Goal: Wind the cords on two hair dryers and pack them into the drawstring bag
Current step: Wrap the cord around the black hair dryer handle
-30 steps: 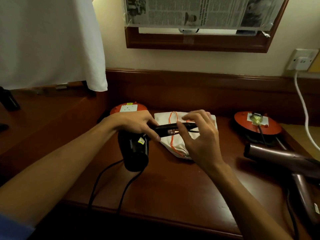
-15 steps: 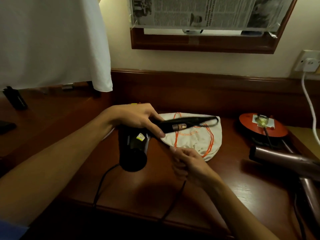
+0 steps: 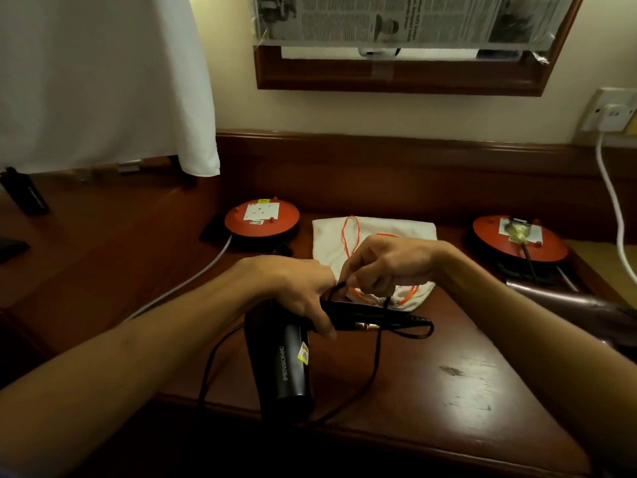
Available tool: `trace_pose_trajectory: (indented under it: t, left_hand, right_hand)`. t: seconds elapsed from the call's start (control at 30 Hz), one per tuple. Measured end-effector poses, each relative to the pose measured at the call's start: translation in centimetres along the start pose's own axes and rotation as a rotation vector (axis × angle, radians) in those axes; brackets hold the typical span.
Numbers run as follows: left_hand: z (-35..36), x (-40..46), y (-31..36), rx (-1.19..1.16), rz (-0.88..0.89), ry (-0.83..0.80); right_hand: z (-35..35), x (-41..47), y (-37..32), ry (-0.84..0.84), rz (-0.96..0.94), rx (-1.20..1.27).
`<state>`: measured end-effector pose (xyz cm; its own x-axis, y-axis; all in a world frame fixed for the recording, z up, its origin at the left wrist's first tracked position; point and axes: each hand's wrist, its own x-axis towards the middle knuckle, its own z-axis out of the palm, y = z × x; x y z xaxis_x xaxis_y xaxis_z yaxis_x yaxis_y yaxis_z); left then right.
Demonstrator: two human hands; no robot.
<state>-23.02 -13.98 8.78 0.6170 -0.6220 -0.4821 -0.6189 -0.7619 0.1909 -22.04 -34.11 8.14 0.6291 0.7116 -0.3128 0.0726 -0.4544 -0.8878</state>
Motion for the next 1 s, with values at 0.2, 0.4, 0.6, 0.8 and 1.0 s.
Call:
trace_pose_trajectory:
  t: [0.2,0.4,0.6,0.8,1.0]
  left_hand:
    - [-1.1,0.7,-0.9,-0.041,-0.098,0.017]
    - [-1.9,0.4,-1.4,-0.150,-0.118,0.026]
    - [-0.8,0.2,-2.0,-0.157,-0.117,-0.055]
    - [-0.3,-0.4,-2.1,-0.191,-0.089,-0.056]
    - [-1.3,-0.7,-4.3,-0.305,-0.132,-0.025]
  right_hand:
    - [1.1,-0.8,-4.2,0.017,0.051,-0.548]
    - [0.4,-0.3,-3.5,0.434,0.116,-0.964]
    - [0.8,-1.6,-2.6,0.131,0.190,-0.905]
    - [-0.7,-2.2,-0.3,0.371,0.140,-0.768]
    - [5.1,-2.7,-2.4,0.259,-0.151,-0.659]
